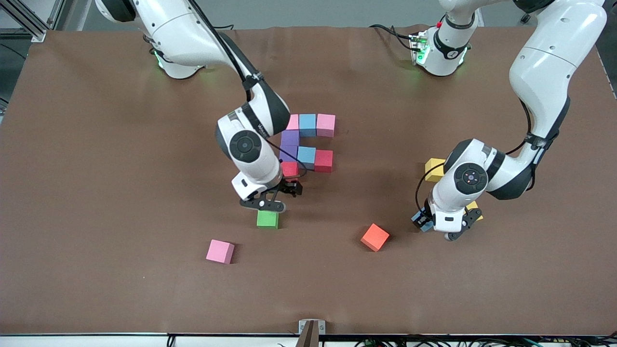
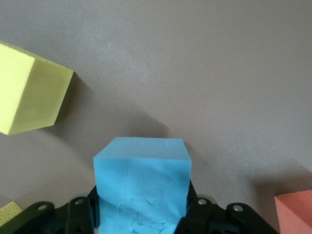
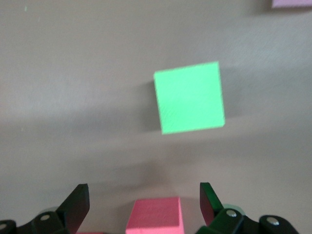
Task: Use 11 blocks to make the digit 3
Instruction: 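Grasp the green cube with the right gripper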
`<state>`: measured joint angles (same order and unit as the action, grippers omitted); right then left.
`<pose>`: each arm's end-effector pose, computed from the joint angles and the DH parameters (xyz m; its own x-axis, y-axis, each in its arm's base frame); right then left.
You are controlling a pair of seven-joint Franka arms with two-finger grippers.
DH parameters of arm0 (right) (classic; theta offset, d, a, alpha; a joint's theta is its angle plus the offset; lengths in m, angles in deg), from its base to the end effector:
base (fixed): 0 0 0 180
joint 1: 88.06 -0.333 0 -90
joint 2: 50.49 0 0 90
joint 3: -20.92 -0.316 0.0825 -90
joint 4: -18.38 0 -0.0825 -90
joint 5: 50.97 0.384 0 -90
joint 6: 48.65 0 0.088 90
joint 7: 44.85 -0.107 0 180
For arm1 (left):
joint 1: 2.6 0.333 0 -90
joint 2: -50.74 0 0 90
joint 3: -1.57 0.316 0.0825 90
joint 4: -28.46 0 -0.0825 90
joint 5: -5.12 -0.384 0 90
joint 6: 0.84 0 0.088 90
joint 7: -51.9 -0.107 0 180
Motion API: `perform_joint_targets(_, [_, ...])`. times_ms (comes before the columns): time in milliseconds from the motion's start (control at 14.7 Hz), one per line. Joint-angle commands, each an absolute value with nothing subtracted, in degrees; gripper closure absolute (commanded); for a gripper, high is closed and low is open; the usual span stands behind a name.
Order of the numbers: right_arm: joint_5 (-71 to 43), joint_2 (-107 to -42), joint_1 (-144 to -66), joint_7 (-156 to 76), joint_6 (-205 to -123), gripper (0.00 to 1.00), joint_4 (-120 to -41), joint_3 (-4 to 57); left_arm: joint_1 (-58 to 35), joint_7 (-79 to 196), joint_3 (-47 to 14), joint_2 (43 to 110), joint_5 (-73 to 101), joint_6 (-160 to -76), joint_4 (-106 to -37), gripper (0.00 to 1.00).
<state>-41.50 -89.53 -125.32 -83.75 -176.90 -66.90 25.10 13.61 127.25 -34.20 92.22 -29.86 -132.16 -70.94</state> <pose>0.5973 0.4059 0.2785 0.9836 -0.1803 -0.0044 -0.1796 -0.9772 -0.1129 0.6429 -0.1717 0.2225 0.7737 0.6310 0.0566 0.6323 -0.7747 -0.0057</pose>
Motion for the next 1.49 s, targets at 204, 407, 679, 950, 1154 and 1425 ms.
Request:
perform_joint_targets(204, [-48.2, -95.6, -121.4, -81.6, -177.4, 0.0, -59.9, 24.5, 13.2, 127.1, -34.3, 93.2, -30.1, -131.1, -69.4, 0.54])
perform_joint_targets(407, [-48.3, -100.9, -121.2, -81.5, -177.4, 0.0, -54.0, 24.5, 13.2, 127.1, -34.3, 93.2, -30.1, -131.1, -69.3, 0.54])
perform_joint_targets(679, [-50.5, -103.4, -120.6, -79.8, -177.4, 0.0, -52.4, 24.5, 13.2, 127.1, -34.3, 93.2, -30.1, -131.1, -69.3, 0.54])
perform_joint_targets(950, [-50.4, -103.6, -120.3, -79.6, -177.3, 0.04, -52.8, 24.4, 13.1, 127.3, -34.3, 93.2, -30.1, -131.1, -69.4, 0.54])
perform_joint_targets(1154, [-50.0, -103.2, -120.3, -79.5, -177.1, 0.31, -53.0, 24.4, 13.1, 127.5, -34.3, 93.2, -30.0, -131.1, -69.4, 0.54])
perform_joint_targets(1425, [-49.5, -102.8, -120.7, -81.3, -177.0, 0.71, -54.4, 24.1, 13.1, 127.5, -34.3, 93.2, -30.1, -131.1, -69.3, 0.54])
